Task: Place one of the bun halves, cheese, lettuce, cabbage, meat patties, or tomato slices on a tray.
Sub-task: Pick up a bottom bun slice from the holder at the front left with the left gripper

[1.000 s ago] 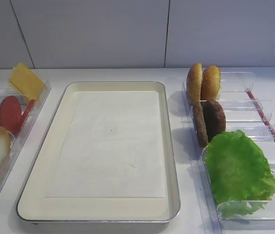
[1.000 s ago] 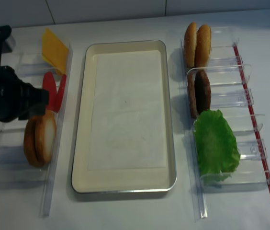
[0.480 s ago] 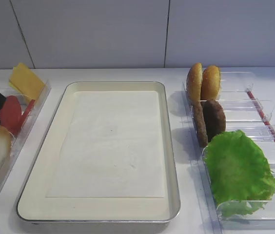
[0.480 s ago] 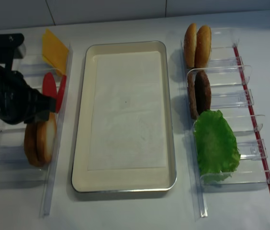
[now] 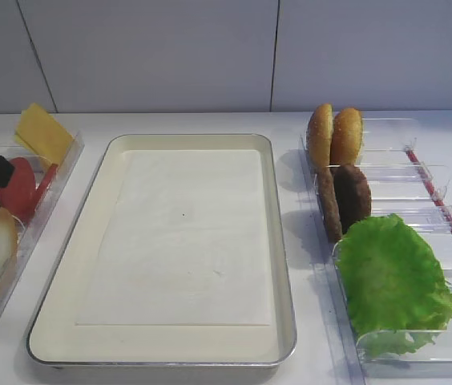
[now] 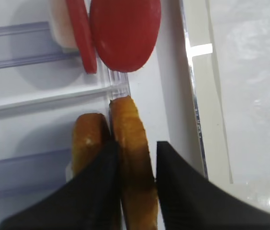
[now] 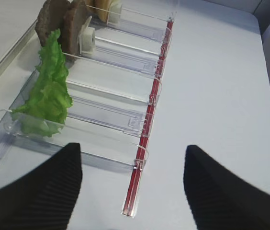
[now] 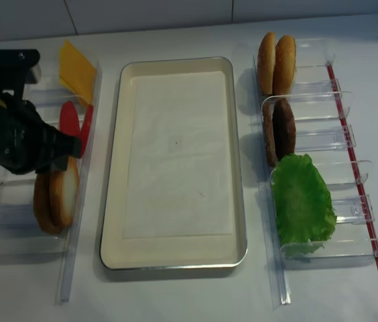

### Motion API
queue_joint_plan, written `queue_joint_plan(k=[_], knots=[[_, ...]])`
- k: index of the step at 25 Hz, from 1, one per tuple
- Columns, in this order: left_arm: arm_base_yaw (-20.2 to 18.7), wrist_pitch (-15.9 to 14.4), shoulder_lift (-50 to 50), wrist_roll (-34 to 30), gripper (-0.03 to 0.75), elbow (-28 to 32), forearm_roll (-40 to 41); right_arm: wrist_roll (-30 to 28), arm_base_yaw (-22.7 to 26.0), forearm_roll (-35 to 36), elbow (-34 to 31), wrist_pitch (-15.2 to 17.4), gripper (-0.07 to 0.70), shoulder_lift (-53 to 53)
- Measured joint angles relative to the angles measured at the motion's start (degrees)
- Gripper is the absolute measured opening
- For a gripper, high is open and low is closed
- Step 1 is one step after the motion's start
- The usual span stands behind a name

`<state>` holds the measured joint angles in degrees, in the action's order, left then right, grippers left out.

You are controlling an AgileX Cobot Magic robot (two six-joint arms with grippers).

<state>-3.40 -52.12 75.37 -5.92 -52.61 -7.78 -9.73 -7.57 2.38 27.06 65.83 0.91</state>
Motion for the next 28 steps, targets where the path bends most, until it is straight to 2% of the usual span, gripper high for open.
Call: queue_joint_plan(k=[4,8,28], knots=[[0.00,-0.33,0.00,0.11,0.281,0.00,0.00,0.00,0.00,0.00,0.00,0.00,0.496,0.00],[0.00,-1.11,0.00,0.22,0.297,0.00,0.00,0.00,0.00,0.00,0.00,0.00,0.496,0.00],[0.00,-2.12,0.00,0.01,0.271,0.56,-1.64,0.00,0.00,0.00,0.00,0.00,0.496,0.00]])
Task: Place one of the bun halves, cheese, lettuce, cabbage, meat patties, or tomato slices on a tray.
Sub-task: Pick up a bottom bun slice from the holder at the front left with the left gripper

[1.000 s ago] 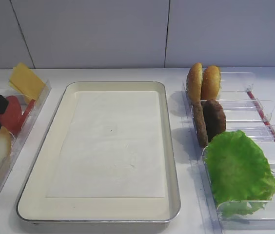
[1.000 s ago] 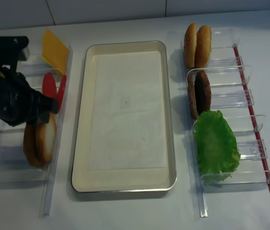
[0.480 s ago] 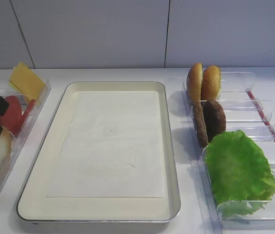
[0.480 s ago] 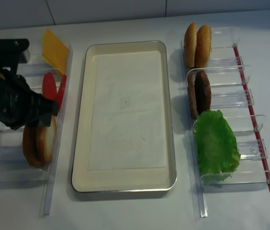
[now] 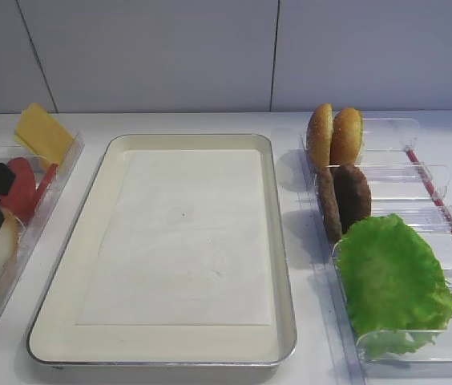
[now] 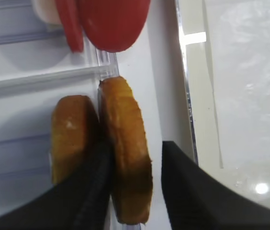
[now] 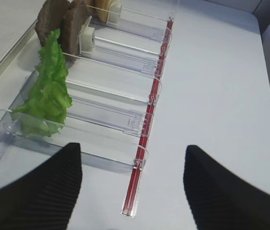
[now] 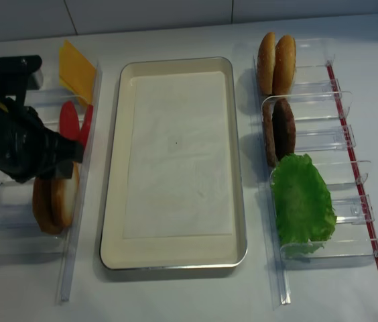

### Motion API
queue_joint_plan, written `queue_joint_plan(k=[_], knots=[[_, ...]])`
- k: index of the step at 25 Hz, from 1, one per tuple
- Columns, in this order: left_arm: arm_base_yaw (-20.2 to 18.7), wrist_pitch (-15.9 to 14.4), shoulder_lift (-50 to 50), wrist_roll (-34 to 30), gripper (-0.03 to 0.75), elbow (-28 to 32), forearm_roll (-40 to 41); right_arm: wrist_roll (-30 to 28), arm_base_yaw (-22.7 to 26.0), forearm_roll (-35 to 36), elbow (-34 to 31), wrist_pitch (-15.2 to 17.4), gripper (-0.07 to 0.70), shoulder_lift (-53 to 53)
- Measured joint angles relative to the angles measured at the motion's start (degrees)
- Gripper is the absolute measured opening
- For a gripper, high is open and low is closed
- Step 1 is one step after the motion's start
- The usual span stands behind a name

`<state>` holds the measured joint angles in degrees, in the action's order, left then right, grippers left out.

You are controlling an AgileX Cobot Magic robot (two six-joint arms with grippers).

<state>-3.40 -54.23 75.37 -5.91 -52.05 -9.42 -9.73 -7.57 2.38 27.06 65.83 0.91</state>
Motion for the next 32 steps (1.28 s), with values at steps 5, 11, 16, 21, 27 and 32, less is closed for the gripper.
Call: queue_joint_plan(k=[5,11,16,21,27,32], knots=[[0.00,-0.09,0.00,0.11,0.271,0.60,0.00,0.00,0.00,0.00,0.00,0.00,0.496,0.00],[0.00,-0.09,0.00,0.11,0.211,0.60,0.00,0.00,0.00,-0.09,0.00,0.00,0.496,0.00],[0.00,0.02,0.00,0.11,0.151,0.60,0.29,0.00,0.00,-0.09,0.00,0.00,0.496,0.00],[0.00,0.02,0.00,0.11,0.146,0.60,0.29,0.00,0.00,-0.09,0.00,0.00,0.496,0.00],[0.00,-2.97,0.26,0.11,0.146,-2.20,0.34,0.00,0.00,-0.09,0.00,0.00,0.496,0.00],[0.00,-6.24,0.26,0.33,0.145,-8.27,0.10,0.12,0.00,-0.09,0.00,0.00,0.496,0.00]])
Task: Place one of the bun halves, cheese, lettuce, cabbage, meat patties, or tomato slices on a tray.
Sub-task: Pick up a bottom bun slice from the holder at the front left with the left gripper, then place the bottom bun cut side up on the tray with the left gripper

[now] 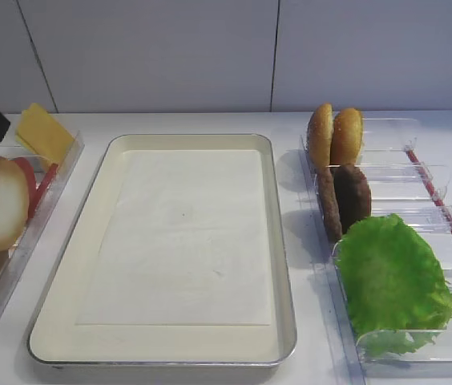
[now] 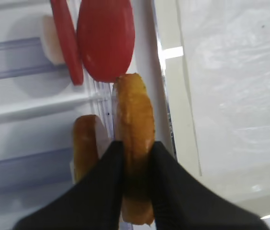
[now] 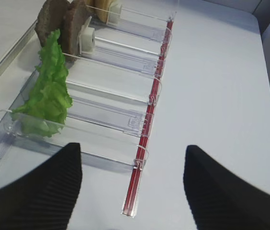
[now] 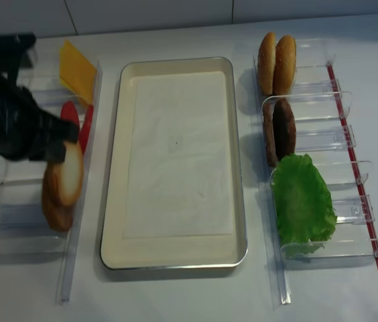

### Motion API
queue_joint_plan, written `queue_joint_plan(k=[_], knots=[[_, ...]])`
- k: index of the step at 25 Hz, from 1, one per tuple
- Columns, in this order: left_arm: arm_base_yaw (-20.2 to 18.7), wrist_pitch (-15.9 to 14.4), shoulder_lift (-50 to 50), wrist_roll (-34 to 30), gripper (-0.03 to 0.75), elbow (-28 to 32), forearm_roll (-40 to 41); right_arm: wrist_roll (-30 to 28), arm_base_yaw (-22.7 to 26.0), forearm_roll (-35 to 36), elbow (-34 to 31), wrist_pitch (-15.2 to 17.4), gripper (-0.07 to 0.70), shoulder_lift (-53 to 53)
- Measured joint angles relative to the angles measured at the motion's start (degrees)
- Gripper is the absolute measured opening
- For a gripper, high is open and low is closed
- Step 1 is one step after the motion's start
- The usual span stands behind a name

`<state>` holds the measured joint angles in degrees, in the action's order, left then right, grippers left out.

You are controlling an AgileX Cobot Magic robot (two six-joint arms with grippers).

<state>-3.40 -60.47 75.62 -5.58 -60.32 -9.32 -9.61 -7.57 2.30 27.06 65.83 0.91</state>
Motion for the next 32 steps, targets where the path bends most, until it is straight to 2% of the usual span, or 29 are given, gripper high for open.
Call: queue_joint_plan(k=[3,8,15,18,21,25,28,32], knots=[[-0.04,-1.27,0.00,0.25,0.145,-2.45,-0.13,0.00,0.00,-0.17,0.00,0.00,0.496,0.00],[-0.04,-1.26,0.00,0.38,0.145,-2.70,-3.97,0.00,0.00,-0.26,0.00,0.00,0.496,0.00],[-0.04,0.37,0.00,-6.07,0.142,-2.31,-19.45,0.00,0.00,-0.39,0.00,0.00,0.496,0.00],[-0.04,1.73,0.00,-10.20,0.142,0.79,-26.91,0.00,0.00,-0.52,0.00,0.00,0.496,0.00],[-1.14,4.05,0.00,-13.81,0.142,5.18,-33.49,0.00,0.00,-0.56,0.00,0.00,0.496,0.00],[-6.50,9.25,0.00,-17.78,0.142,8.61,-41.04,0.00,0.00,-0.56,0.00,0.00,0.496,0.00],[-11.38,13.55,0.34,-18.67,0.142,9.34,-43.29,0.00,0.00,-0.56,0.00,0.00,0.496,0.00],[-14.87,16.58,2.82,-18.72,0.141,9.34,-45.00,0.00,0.00,-0.65,0.00,0.00,0.496,0.00]])
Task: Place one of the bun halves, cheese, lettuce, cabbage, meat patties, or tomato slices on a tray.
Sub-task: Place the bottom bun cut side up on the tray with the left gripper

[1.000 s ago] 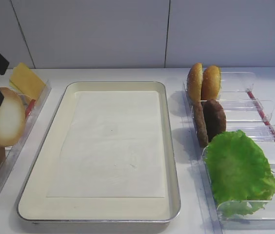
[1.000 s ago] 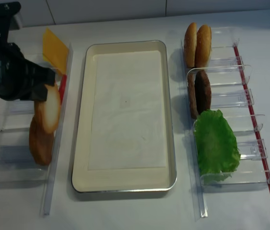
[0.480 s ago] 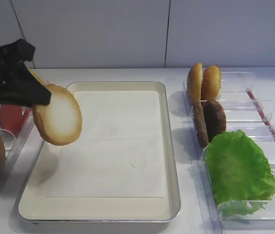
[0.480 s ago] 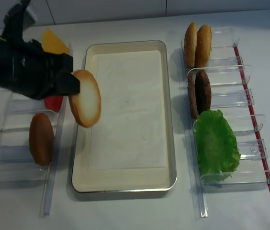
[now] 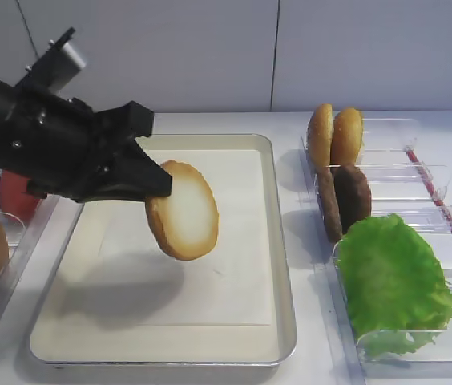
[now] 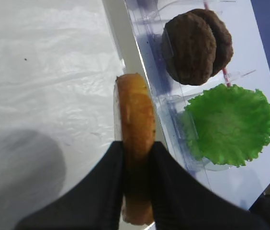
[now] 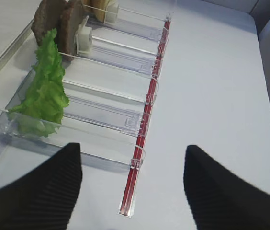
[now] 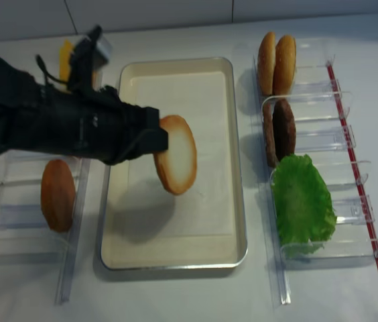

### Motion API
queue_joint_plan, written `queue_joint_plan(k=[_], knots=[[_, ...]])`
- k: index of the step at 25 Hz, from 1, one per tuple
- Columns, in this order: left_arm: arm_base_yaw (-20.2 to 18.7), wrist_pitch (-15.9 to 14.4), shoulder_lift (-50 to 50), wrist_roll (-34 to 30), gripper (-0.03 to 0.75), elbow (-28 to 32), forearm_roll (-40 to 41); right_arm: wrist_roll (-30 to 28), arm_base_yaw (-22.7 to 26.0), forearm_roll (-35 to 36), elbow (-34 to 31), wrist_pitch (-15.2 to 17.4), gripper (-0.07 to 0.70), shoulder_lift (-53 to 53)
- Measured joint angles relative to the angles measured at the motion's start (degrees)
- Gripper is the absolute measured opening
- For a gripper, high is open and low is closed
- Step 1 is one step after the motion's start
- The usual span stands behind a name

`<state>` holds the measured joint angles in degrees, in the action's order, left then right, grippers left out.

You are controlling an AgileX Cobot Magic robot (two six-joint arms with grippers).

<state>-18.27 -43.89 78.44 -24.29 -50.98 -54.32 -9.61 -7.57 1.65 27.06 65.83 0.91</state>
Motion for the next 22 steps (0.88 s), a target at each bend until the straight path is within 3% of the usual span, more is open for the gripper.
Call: queue_joint_plan(k=[8,22], knots=[[-1.13,0.33,7.51,-0.24,0.139,0.00,-1.84,0.00,0.00,0.00,0.00,0.00,0.496,0.00],[-1.13,1.64,11.20,-0.49,0.138,0.00,-2.19,0.08,0.00,0.00,0.00,0.00,0.496,0.00]])
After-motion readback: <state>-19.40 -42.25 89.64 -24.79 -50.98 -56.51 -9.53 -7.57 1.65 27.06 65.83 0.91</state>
